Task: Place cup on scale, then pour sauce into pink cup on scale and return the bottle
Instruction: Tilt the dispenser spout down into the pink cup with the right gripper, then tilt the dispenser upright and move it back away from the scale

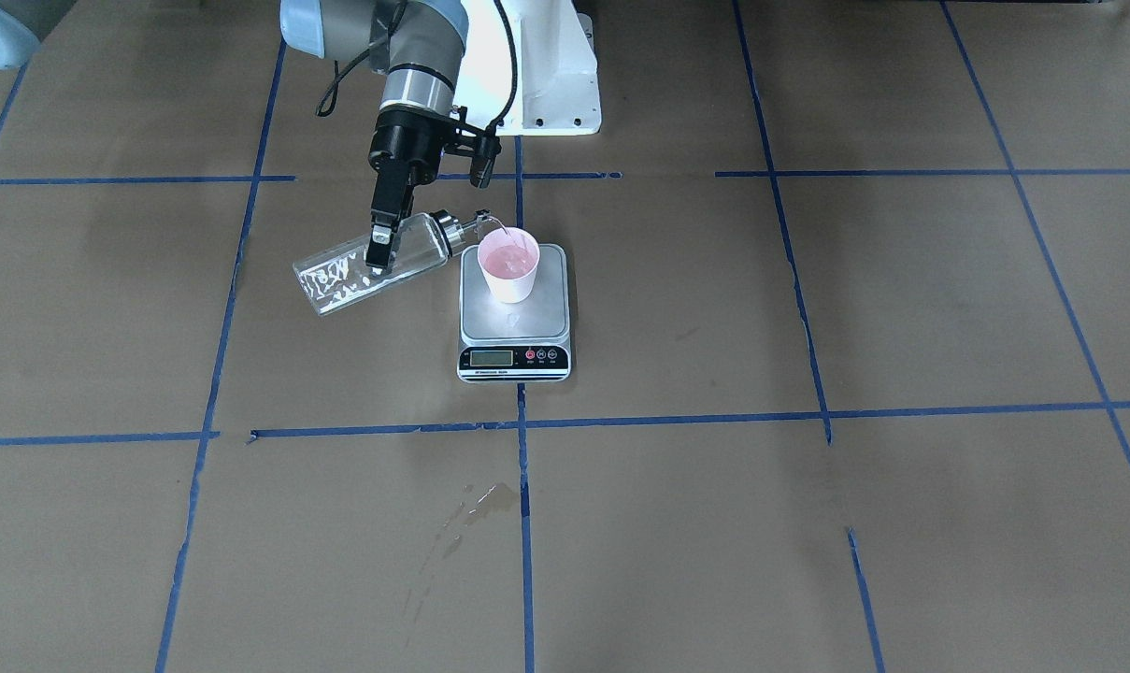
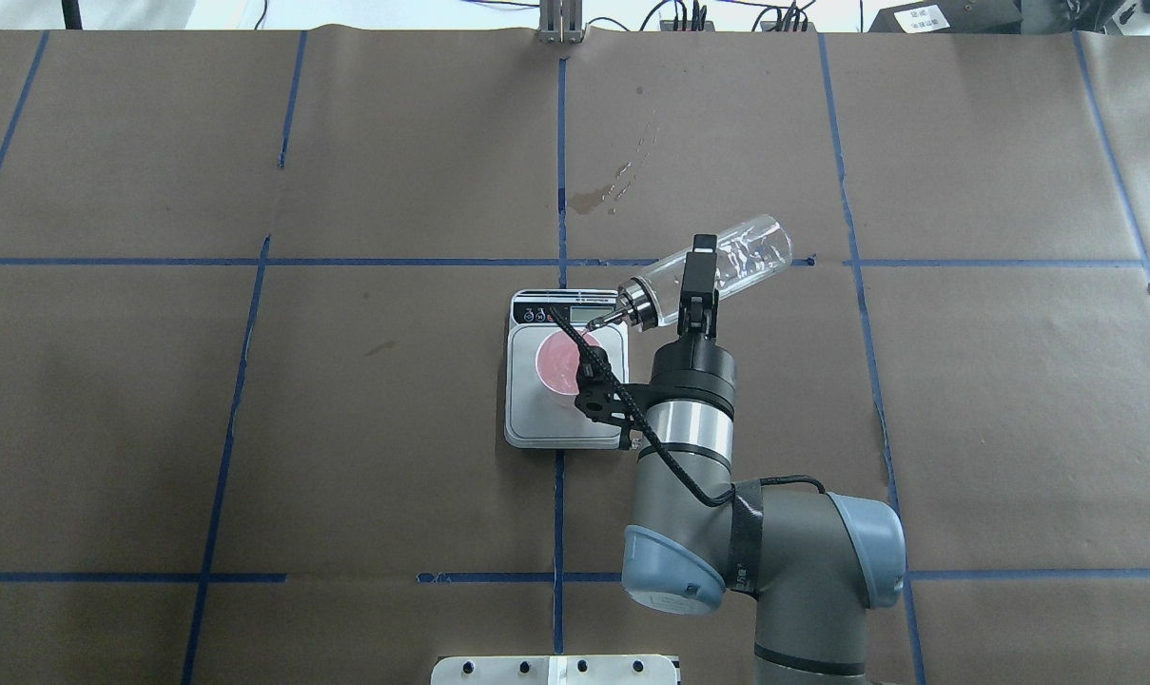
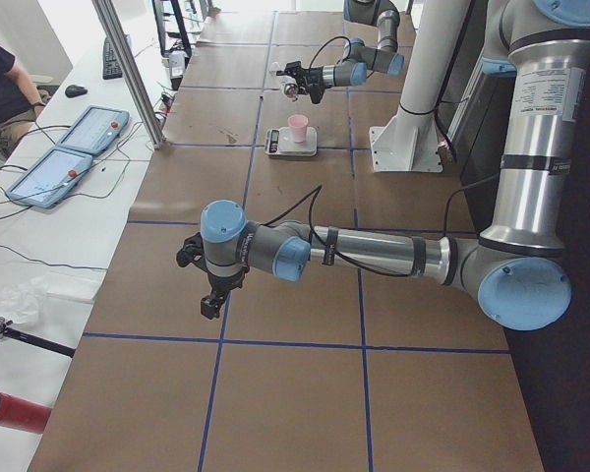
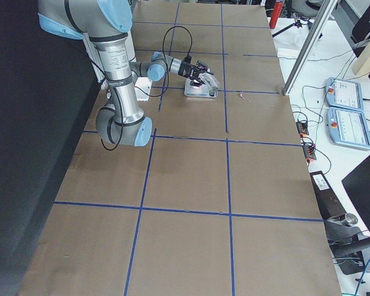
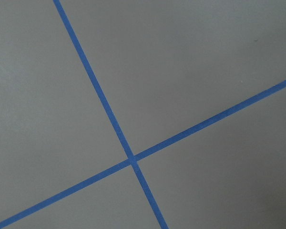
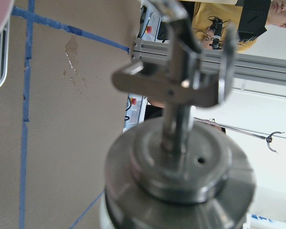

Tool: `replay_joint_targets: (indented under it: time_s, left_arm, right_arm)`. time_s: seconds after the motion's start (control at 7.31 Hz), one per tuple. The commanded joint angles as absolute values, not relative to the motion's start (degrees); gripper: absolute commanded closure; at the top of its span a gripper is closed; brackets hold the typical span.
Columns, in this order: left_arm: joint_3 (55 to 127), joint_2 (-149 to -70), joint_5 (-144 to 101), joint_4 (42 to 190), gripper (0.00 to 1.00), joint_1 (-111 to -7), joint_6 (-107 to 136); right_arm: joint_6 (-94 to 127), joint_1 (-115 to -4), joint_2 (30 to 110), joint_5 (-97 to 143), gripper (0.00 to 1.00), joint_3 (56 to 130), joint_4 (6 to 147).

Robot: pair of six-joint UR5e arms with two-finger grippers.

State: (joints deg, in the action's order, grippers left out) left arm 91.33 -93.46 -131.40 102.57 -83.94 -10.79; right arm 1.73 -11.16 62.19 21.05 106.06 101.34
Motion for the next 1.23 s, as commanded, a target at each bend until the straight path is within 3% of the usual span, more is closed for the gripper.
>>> replay_joint_targets:
  time_s: [0.0,0.55,1.1]
  left_arm:
    - [91.8,-93.4,-131.3,102.6,0.0,-84.2,-10.7]
    - [91.7,-93.4,-131.3,102.6,0.0,-84.2,-10.7]
    - [92.2,-93.7,-131.2,102.4,0.0,-85.4,-10.5]
  right_arm:
    - [13.3,-11.0,62.6,25.4,1.0,107.5,99.8]
    - [25.6,-10.5,66.8,30.2,1.0,115.3,89.6]
    - [36.2,-10.7,82.9,35.0,1.0,118.7,60.4]
